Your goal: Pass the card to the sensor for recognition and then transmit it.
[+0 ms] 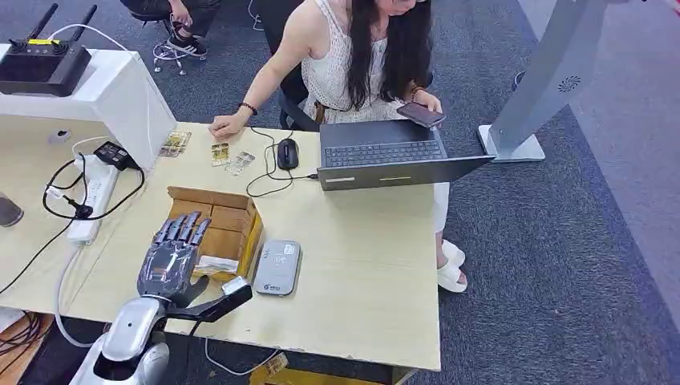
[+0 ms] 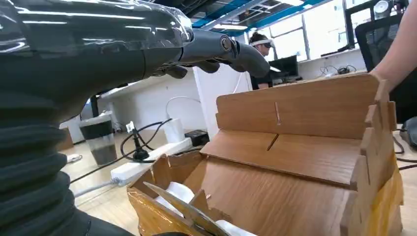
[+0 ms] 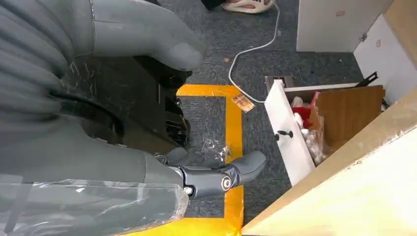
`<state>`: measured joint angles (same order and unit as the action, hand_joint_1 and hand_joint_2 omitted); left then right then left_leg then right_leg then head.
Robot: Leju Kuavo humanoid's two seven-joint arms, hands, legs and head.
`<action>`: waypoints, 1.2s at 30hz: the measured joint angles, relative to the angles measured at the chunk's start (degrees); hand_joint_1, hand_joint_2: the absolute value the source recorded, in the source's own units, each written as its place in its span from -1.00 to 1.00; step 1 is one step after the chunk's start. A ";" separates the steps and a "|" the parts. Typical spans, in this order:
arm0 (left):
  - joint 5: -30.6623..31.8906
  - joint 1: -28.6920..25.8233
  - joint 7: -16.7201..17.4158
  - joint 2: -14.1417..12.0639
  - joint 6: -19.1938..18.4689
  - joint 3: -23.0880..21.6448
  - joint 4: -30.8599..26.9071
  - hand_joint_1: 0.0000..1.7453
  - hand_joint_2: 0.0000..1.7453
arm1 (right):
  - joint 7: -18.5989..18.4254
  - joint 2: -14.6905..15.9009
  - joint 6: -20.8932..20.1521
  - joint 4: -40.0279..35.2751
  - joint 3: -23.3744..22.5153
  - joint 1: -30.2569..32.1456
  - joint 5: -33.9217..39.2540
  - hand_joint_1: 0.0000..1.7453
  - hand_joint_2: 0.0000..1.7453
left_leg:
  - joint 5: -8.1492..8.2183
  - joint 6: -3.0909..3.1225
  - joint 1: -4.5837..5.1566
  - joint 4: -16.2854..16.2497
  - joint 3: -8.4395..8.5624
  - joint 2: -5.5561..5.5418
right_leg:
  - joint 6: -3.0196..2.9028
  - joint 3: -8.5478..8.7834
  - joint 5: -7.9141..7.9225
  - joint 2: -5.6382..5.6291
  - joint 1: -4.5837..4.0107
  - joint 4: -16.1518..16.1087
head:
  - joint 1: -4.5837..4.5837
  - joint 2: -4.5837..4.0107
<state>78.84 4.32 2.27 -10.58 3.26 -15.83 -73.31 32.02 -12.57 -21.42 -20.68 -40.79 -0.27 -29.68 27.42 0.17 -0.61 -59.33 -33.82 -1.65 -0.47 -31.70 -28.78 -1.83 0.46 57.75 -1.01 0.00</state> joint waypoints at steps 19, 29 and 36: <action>0.28 1.92 0.07 0.79 0.02 0.26 3.39 -1.00 1.00 | -0.13 -0.13 0.00 0.42 -0.37 -0.19 -0.61 -1.00 1.00 | 0.00 0.00 0.00 0.00 0.00 0.00 | 0.00 0.00 0.00 0.00 0.00 0.00 | 0.00 0.00; -0.42 2.02 -1.22 0.94 0.40 0.26 3.78 1.00 1.00 | 0.09 -0.13 -0.02 0.63 -0.44 -0.39 -1.01 -1.00 1.00 | 0.00 0.00 0.00 0.00 0.00 0.00 | 0.00 0.00 0.00 0.00 0.00 0.00 | 0.00 0.00; -1.07 2.02 -1.86 0.94 0.37 0.31 4.02 1.00 1.00 | 0.20 -0.13 -0.04 0.81 -0.46 -0.48 -1.18 -1.00 1.00 | 0.00 0.00 0.00 0.00 0.00 0.00 | 0.00 0.00 0.00 0.00 0.00 0.00 | 0.00 0.00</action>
<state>77.77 6.34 0.41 -9.64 3.63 -15.52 -69.29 32.22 -12.70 -21.46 -19.87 -41.24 -0.75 -30.86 27.42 0.17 -0.61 -59.33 -33.82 -1.65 -0.47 -31.70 -28.78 -1.84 0.46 57.76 -1.01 0.00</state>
